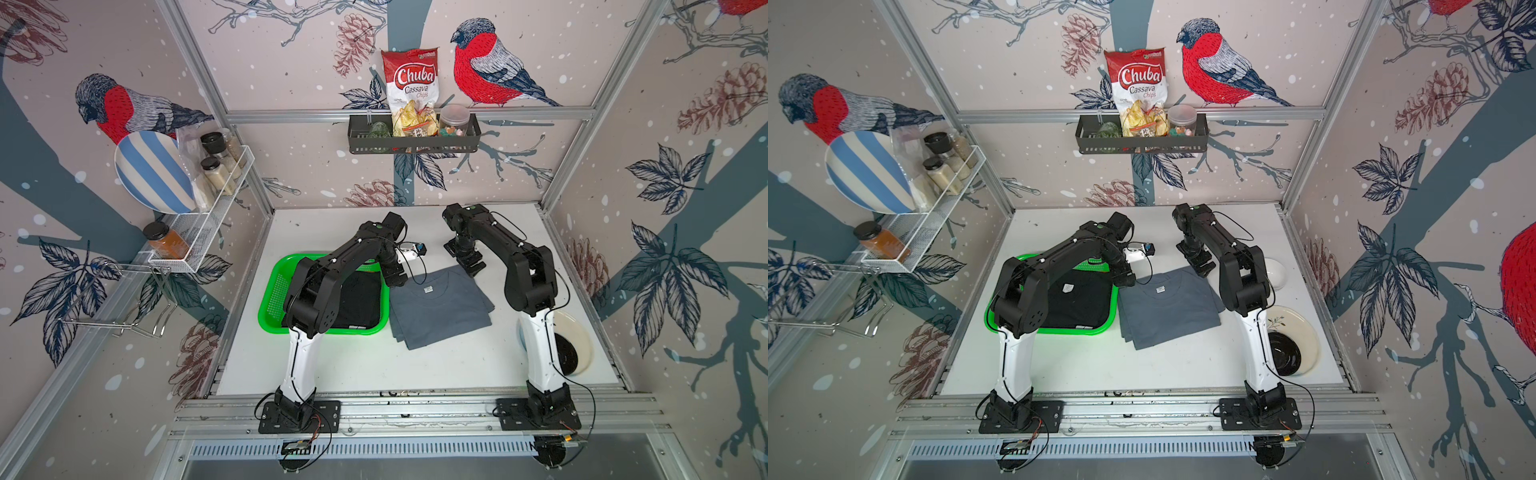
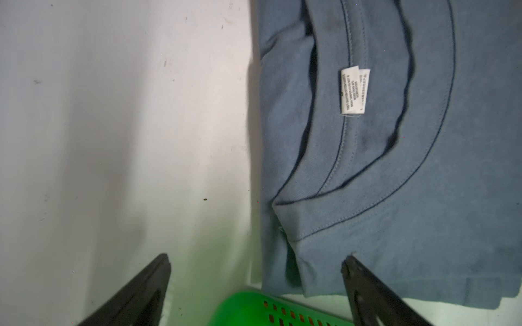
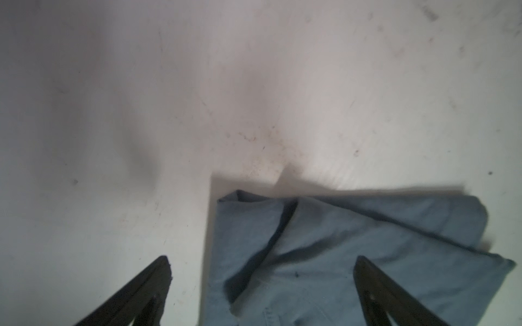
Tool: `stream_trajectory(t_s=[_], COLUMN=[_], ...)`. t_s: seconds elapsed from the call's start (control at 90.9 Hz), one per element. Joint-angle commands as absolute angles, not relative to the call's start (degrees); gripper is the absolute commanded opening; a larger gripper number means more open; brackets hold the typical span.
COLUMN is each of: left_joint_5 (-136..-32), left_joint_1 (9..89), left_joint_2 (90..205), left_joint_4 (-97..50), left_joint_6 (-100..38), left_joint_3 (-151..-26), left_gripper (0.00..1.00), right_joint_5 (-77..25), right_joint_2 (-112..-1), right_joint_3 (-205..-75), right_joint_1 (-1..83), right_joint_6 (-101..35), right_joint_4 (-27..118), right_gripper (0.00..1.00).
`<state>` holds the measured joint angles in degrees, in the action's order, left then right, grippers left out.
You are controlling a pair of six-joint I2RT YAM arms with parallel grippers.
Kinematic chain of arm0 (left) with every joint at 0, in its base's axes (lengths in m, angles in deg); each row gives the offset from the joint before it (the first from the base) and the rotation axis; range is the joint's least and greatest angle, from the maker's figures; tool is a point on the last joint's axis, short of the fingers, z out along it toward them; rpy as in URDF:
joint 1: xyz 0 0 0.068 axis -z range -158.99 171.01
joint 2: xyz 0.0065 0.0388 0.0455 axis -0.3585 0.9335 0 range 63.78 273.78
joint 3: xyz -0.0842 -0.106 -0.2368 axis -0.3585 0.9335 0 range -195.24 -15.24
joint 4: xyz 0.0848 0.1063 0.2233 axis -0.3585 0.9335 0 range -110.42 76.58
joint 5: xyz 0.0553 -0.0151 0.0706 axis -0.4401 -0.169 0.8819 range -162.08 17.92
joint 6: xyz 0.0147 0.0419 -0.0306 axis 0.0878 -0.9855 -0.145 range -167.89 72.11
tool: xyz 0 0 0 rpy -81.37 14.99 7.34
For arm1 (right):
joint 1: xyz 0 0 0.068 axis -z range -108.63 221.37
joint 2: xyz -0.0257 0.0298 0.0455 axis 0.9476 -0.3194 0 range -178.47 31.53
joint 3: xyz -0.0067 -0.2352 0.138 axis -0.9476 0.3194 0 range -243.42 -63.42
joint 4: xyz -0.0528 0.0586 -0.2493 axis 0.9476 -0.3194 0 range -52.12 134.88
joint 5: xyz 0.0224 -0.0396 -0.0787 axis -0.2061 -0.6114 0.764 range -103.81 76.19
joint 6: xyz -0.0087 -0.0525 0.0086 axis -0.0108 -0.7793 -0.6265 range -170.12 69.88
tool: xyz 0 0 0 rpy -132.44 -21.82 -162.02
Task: Put the folded t-shirts into the basket
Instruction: Pick up the T-shirt from the center of the board.
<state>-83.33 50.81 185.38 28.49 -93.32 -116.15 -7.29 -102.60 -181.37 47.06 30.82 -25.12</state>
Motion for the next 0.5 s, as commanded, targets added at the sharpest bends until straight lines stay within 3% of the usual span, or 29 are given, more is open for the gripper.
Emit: stream_trajectory(t_s=[0.0, 0.209, 0.484], left_joint_5=[-82.6, -83.2, -81.3], left_joint_1=[51.0, 51.2, 51.9], left_joint_2=[187.3, 188.8, 191.6], left_joint_4=[32.9, 32.7, 36.1], left_joint_6=[-94.9, -95.4, -98.1], left_joint_3=[-118.1, -119.0, -120.4], left_gripper=[0.92, 0.92, 0.91], right_joint_5=[-11.6, -13.9, -15.3], right_joint_2=[-105.3, -105.9, -106.3], right_joint_3=[-182.2, -176.8, -175.5], right_joint_1=[47.0, 47.9, 50.8], right_joint_6=[32.9, 35.4, 34.3], right_joint_4=[-28.6, -25.3, -22.6], right_gripper=[0.99, 0.79, 0.40])
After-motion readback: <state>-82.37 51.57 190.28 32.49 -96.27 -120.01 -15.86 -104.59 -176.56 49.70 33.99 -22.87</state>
